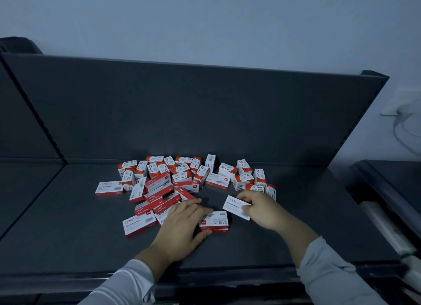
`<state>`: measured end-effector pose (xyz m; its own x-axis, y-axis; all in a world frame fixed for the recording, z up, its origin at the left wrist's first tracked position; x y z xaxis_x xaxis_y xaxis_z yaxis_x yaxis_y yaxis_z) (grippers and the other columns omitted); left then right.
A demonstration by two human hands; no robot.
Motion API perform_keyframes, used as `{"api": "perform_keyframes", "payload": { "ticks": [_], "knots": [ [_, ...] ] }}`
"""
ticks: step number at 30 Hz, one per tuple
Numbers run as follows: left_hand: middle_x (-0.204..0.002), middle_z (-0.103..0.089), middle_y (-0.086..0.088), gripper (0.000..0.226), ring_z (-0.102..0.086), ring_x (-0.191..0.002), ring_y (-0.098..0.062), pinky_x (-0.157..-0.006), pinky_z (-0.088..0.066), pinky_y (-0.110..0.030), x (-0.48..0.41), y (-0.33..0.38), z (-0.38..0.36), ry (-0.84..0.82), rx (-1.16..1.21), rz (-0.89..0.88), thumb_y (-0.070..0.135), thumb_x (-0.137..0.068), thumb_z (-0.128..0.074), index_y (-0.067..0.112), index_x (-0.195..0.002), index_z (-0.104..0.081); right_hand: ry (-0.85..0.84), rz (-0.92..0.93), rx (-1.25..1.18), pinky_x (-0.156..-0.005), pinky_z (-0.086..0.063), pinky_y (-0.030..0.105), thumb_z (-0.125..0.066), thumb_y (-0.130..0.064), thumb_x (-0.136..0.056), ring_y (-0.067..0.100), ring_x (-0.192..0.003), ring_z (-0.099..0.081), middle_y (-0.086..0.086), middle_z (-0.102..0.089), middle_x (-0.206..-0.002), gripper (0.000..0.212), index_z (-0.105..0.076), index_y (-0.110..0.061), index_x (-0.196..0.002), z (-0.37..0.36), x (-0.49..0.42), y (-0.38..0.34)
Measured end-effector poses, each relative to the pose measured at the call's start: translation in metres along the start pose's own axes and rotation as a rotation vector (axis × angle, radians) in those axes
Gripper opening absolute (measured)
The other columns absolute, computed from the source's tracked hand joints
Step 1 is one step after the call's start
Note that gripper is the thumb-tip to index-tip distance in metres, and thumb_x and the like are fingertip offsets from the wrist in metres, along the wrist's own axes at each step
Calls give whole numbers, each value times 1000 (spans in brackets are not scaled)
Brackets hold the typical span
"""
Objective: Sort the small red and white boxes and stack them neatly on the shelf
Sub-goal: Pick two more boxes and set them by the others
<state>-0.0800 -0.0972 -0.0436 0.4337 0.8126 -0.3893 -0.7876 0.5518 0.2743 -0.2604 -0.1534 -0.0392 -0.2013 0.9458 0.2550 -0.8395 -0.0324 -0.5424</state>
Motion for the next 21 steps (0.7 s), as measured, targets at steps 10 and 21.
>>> {"api": "perform_keyframes", "payload": {
  "ticks": [10,21],
  "knots": [
    [-138,-50,17,64,-27,-137,-9,-93,-10,-30,-16,7,-4,-200,-105,58,59,-85,-47,35,-143,-39,94,159,198,-110,-34,31,-54,-36,-97,14,-133,-37,-7,-44,-142,54,-37,-26,-147,-14,24,-9],
    [-121,-55,22,53,-39,-120,-1,-95,-18,-30,-20,10,22,-157,-26,107,63,-83,-49,39,-131,-50,256,256,-13,-95,-41,16,-69,-29,-89,1,-116,-49,-19,-55,-125,52,-52,-35,-137,18,44,-9]
  ]
}}
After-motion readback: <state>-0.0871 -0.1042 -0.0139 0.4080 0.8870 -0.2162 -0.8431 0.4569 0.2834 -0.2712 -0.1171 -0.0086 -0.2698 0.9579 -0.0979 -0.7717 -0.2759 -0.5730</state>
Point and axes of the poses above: each hand's wrist, its own x-axis away from the middle knuckle, its own z-axis out of the back of the hand, y = z × x, the point moved 10 cm from there along -x, towards the middle knuckle
